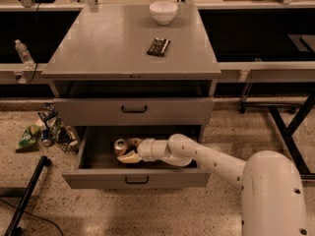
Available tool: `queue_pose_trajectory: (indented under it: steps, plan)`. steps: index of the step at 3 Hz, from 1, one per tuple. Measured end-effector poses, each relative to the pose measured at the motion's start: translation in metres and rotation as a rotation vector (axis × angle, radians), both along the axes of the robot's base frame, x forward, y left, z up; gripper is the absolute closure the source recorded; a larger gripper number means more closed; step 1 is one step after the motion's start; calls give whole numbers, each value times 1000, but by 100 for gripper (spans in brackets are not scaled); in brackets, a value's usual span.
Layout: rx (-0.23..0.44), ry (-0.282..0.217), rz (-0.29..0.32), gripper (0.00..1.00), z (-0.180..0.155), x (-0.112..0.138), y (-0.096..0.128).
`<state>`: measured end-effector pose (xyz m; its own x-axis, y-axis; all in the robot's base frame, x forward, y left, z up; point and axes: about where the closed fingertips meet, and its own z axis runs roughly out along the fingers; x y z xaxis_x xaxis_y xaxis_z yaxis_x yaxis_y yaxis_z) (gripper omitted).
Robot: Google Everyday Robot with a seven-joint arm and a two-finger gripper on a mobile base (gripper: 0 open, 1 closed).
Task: Place orange can into middle drawer
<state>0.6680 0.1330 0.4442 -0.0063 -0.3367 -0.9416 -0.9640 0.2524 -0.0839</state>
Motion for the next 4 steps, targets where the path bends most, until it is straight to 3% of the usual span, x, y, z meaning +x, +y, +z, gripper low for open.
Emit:
queue_pose_trajectory:
  steps: [1, 2, 3, 4]
  plan:
    - [44, -8, -32, 23, 12, 2, -7]
    - [62, 7, -79, 15, 31, -2, -28]
    - [94, 49, -143, 23, 63, -24, -64]
    - [132, 73, -142, 46, 86, -55, -99]
